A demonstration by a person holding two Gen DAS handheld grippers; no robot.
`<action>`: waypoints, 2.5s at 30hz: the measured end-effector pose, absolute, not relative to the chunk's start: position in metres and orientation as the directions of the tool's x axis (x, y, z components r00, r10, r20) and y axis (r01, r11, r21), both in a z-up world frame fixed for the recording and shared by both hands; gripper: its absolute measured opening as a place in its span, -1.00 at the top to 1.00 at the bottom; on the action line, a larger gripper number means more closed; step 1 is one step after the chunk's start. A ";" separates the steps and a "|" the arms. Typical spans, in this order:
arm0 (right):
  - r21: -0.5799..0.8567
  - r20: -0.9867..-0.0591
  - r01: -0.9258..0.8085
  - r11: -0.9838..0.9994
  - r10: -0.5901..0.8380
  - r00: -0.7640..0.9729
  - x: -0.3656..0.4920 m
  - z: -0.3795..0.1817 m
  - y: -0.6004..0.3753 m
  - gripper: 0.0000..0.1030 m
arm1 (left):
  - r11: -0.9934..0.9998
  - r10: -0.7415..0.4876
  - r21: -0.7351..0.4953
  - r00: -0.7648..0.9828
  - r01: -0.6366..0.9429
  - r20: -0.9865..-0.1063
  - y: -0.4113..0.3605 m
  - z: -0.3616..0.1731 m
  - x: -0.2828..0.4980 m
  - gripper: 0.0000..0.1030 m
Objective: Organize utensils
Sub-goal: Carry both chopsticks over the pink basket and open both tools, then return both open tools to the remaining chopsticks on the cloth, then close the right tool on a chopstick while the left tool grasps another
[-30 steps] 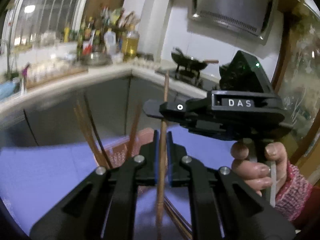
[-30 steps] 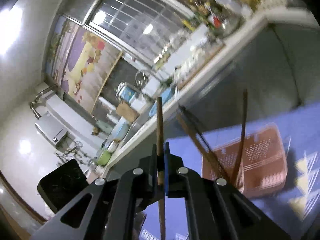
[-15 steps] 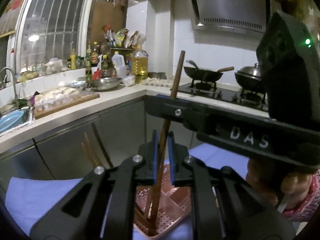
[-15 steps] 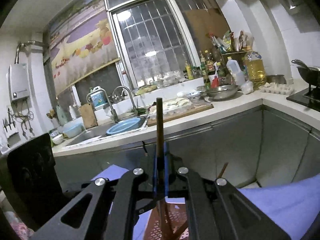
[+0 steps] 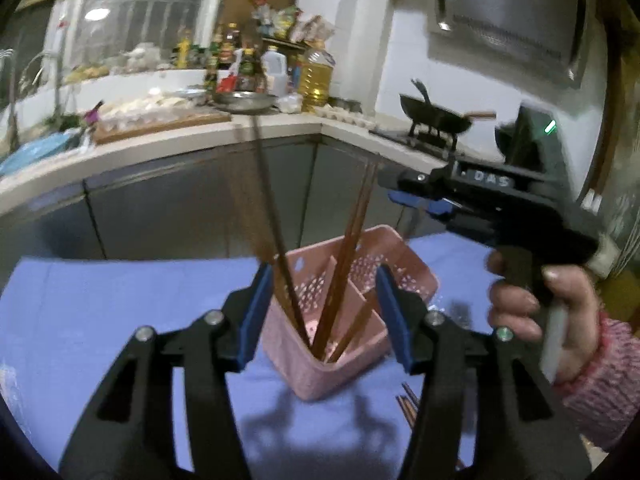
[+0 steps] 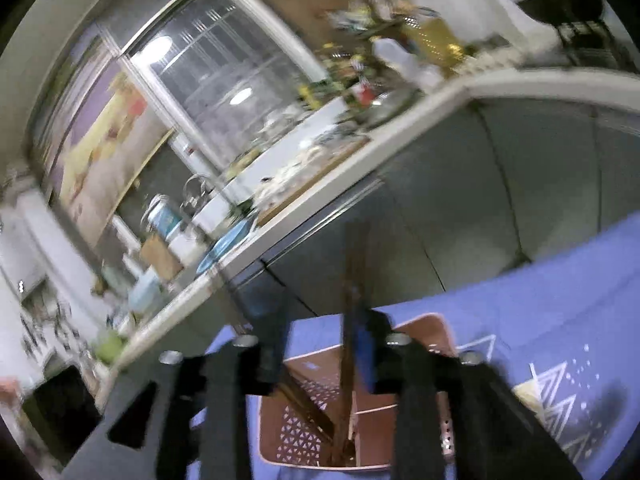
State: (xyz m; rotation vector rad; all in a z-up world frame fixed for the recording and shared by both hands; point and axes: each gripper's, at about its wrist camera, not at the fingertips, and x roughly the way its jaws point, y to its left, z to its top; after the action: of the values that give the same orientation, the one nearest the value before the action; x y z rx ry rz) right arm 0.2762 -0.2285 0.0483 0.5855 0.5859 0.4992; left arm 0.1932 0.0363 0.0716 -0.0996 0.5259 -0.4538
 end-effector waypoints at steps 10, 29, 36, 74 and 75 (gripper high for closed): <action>0.666 -0.447 -0.335 0.666 0.716 0.537 0.324 0.057 -0.174 0.14 | 0.886 -0.457 -0.330 0.737 0.327 -0.498 0.063 0.042 0.134 0.01; 0.423 -0.518 -0.315 0.850 0.512 0.685 0.152 0.077 -0.248 0.14 | 0.860 -0.499 -0.280 0.592 0.427 -0.633 -0.001 -0.009 0.087 0.02; 0.331 -0.768 -0.288 0.898 0.434 0.471 0.056 -0.059 -0.217 0.45 | 0.835 -0.515 -0.307 0.456 0.456 -0.725 -0.036 -0.055 0.059 0.32; 0.301 -0.788 -0.363 0.882 0.445 0.427 0.156 -0.044 -0.209 0.91 | 0.877 -0.353 -0.088 0.510 0.472 -0.785 -0.080 -0.040 0.143 0.92; 0.328 -0.760 -0.368 0.870 0.474 0.445 0.148 -0.037 -0.214 0.91 | 0.871 -0.379 -0.104 0.521 0.480 -0.765 -0.076 -0.032 0.136 0.92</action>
State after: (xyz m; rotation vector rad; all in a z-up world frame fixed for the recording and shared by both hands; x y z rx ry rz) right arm 0.1480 -0.2142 -0.0368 0.1205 0.9799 0.5233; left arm 0.1359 -0.0760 -0.0319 0.1254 0.8836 -0.5165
